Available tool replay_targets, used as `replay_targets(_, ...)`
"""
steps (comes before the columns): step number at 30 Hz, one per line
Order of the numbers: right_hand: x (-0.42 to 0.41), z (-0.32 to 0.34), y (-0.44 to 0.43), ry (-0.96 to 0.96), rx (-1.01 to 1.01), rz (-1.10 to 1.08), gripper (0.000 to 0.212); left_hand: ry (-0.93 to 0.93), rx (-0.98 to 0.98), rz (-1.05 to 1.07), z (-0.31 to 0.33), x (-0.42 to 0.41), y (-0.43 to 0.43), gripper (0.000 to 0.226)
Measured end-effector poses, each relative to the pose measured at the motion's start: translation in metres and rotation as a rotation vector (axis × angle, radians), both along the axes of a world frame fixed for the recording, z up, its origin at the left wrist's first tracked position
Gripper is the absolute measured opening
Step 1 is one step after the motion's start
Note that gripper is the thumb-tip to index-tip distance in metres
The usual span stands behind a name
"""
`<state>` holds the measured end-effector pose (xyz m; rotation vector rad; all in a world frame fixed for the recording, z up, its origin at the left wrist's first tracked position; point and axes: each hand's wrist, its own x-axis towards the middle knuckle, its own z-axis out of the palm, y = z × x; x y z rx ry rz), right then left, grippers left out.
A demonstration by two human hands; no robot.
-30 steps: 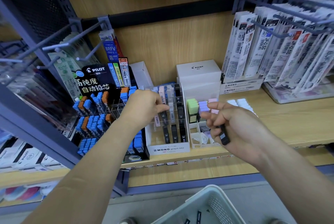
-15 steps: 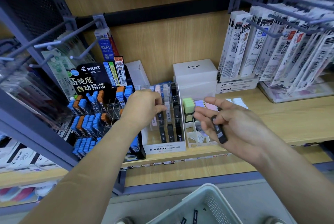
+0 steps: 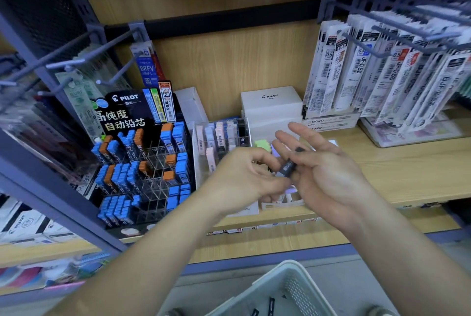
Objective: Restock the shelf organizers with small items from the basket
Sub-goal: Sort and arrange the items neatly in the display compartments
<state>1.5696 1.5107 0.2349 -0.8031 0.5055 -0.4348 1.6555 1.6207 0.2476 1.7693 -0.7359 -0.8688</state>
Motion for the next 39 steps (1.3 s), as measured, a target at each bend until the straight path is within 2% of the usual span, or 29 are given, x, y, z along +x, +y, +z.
replay_targets(3,-0.001,-0.003,0.001,0.141,-0.243,0.035,0.023,-0.109,-0.027,0.037,0.004,0.018,0.009,0.006)
replay_targets(5,-0.003,-0.002,0.001,0.166,-0.302,0.039,0.01,-0.141,-0.043,0.039,0.006,0.025,0.012,0.012)
replay_targets(8,-0.001,0.001,0.004,0.187,-0.299,0.017,0.002,-0.098,-0.089,0.105,0.006,0.031,0.013,0.016)
replay_targets(11,0.002,0.003,0.007,0.191,-0.236,0.015,0.013,0.079,-0.158,0.161,0.006,0.036,0.014,0.008)
replay_targets(13,0.003,0.003,0.008,0.187,-0.187,0.02,0.014,0.124,-0.177,0.125,0.008,0.04,0.017,0.008)
replay_targets(16,0.004,0.001,0.011,0.178,-0.157,0.075,0.01,-0.01,-0.154,0.095,0.012,0.045,0.021,0.012)
replay_targets(20,0.005,0.0,0.015,0.174,-0.202,0.123,0.008,-0.126,-0.211,0.241,0.017,0.055,0.025,0.014)
replay_targets(23,0.004,-0.001,0.011,0.227,-0.23,0.08,0.009,-0.402,-0.154,0.376,0.014,0.074,0.03,0.017)
replay_targets(25,0.002,-0.002,0.007,0.248,-0.238,0.058,0.009,-0.568,-0.068,0.389,0.008,0.082,0.033,0.02)
replay_targets(31,0.0,-0.003,0.004,0.271,-0.261,0.066,0.012,-0.789,0.113,0.282,-0.016,0.086,0.028,0.018)
replay_targets(39,-0.001,-0.003,0.002,0.286,-0.273,0.099,0.017,-0.97,0.195,0.088,-0.033,0.088,0.02,0.02)
